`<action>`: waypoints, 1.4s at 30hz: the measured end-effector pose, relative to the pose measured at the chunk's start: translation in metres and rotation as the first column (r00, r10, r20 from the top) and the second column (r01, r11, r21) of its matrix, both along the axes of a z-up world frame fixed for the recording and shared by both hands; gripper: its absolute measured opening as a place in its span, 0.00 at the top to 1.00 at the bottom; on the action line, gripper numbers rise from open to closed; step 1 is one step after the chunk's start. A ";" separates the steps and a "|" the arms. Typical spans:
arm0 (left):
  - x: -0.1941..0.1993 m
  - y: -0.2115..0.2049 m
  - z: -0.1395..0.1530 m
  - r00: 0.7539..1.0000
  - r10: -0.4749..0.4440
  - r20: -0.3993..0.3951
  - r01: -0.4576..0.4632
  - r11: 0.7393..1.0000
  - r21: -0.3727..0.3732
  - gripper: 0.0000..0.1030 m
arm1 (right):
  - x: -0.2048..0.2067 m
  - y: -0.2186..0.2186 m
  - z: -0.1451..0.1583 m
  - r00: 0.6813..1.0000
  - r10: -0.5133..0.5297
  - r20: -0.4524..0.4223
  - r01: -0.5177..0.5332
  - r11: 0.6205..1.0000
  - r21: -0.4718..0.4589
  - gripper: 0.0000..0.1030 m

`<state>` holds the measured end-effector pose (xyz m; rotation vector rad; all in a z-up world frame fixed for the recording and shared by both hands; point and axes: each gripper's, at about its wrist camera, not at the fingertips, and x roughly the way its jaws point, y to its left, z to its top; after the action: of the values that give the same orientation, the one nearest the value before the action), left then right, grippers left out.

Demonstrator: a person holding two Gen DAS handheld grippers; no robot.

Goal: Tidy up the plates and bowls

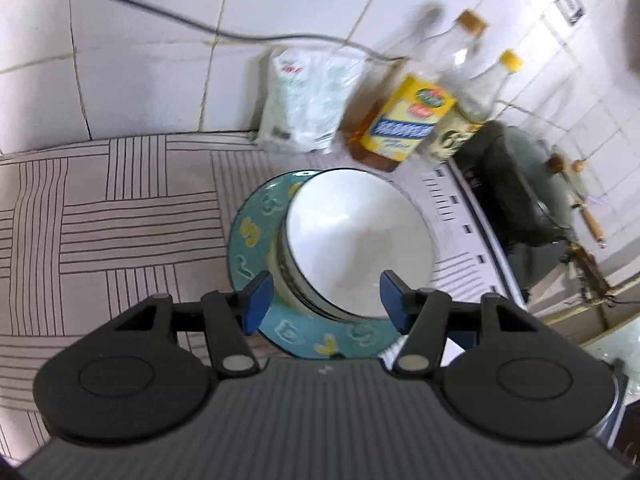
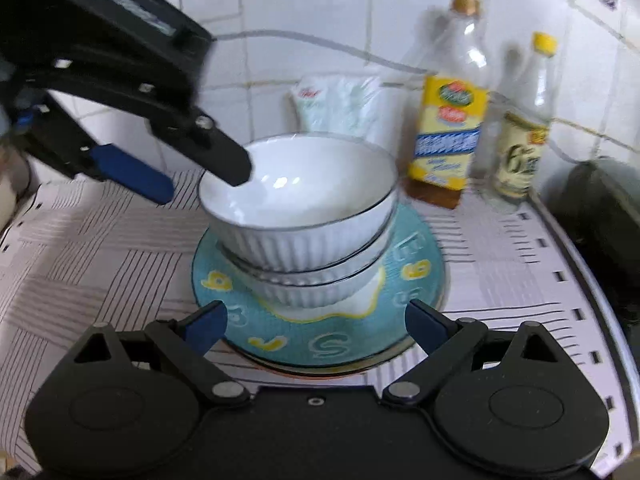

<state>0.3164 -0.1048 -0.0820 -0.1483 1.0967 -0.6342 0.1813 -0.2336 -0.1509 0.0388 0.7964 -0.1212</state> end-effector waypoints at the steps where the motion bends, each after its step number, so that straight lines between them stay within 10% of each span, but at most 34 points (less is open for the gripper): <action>1: -0.005 0.003 0.008 1.000 0.001 0.013 -0.001 1.000 0.001 0.44 | -0.001 -0.001 0.004 1.000 -0.003 -0.001 0.003 1.000 -0.010 0.05; 11: -0.058 0.032 0.061 0.994 0.033 0.104 -0.037 0.999 0.039 0.37 | -0.020 0.005 0.039 1.000 0.008 -0.014 -0.008 1.000 0.004 0.04; 34: -0.124 0.082 0.083 0.982 0.117 0.151 -0.153 0.954 0.258 0.27 | -0.075 0.002 0.106 0.997 -0.080 0.006 0.079 0.991 0.110 0.04; 42: -0.145 0.089 0.095 0.973 0.128 0.192 -0.183 0.936 0.301 0.19 | -0.100 0.016 0.144 0.997 -0.074 0.000 0.074 0.997 0.000 0.04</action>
<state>0.1718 -0.0161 0.0125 0.0953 0.9962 -0.3146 0.0817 -0.2174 -0.0070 0.0679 0.7953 -0.1917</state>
